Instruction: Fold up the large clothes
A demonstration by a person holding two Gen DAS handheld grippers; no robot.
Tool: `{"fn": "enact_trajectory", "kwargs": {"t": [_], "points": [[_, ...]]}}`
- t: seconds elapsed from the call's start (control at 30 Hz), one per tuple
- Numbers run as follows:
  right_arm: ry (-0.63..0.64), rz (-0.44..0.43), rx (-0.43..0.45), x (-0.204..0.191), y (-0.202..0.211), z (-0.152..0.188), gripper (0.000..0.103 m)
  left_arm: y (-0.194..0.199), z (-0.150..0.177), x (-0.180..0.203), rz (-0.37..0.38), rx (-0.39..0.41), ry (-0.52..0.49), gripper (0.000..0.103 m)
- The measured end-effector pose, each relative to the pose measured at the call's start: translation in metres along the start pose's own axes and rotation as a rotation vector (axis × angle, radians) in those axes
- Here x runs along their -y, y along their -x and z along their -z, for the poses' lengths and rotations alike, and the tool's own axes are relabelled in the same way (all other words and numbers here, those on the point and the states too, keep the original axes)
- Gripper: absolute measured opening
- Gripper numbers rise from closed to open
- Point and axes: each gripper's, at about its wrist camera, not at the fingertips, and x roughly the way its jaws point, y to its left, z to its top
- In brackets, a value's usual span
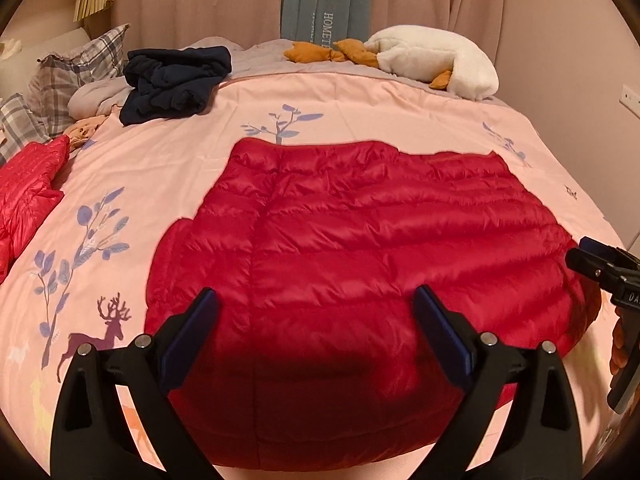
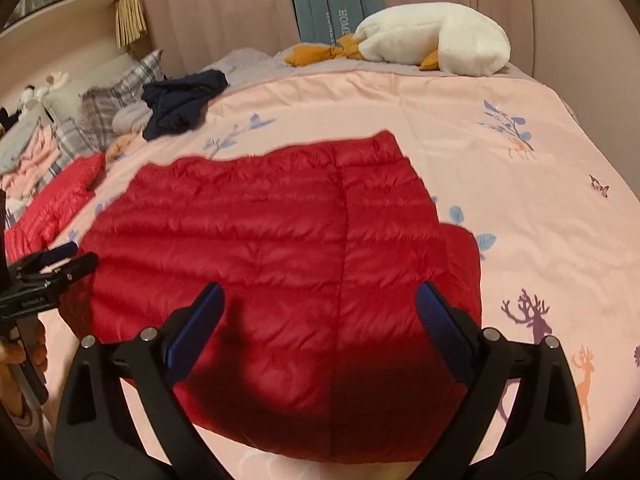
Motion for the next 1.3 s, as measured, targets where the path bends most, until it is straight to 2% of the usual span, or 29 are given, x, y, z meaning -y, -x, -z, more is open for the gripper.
{"fn": "enact_trajectory", "kwargs": {"t": [0.23, 0.43, 0.53, 0.7, 0.77, 0.87, 0.93, 1.07, 1.1, 1.2, 1.3], "points": [[-0.013, 0.004, -0.043, 0.003, -0.014, 0.006, 0.099, -0.015, 0.007, 0.003, -0.018, -0.040, -0.009, 0.098], [-0.047, -0.016, 0.020, 0.002, 0.021, 0.007, 0.099, 0.009, 0.009, 0.002, -0.017, -0.021, 0.017, 0.098], [-0.039, -0.018, 0.024, -0.005, 0.027, 0.014, 0.099, 0.017, 0.015, 0.010, -0.007, -0.010, 0.010, 0.098], [-0.014, 0.031, -0.046, -0.013, 0.005, 0.027, 0.099, 0.006, 0.026, 0.027, -0.022, -0.027, -0.034, 0.098], [-0.030, 0.049, -0.049, -0.014, 0.005, 0.027, 0.099, -0.003, 0.029, 0.029, -0.042, -0.043, -0.047, 0.098], [-0.028, 0.012, -0.007, -0.027, 0.017, 0.023, 0.099, 0.004, 0.027, 0.031, -0.052, -0.039, -0.030, 0.098], [0.002, -0.024, 0.015, -0.045, 0.022, 0.020, 0.099, 0.012, 0.025, 0.035, -0.021, -0.020, -0.014, 0.098], [0.079, -0.033, 0.019, -0.073, 0.013, 0.016, 0.098, 0.014, 0.022, 0.050, -0.025, -0.001, -0.054, 0.096], [0.080, -0.024, 0.005, -0.073, 0.006, 0.016, 0.098, 0.011, 0.022, 0.050, -0.046, -0.008, -0.056, 0.096], [0.062, -0.001, -0.014, -0.064, -0.006, 0.015, 0.098, -0.001, 0.024, 0.034, -0.030, -0.041, -0.015, 0.097], [0.033, 0.019, -0.014, -0.047, -0.005, 0.018, 0.098, 0.000, 0.027, 0.024, -0.053, -0.037, -0.018, 0.097]]}}
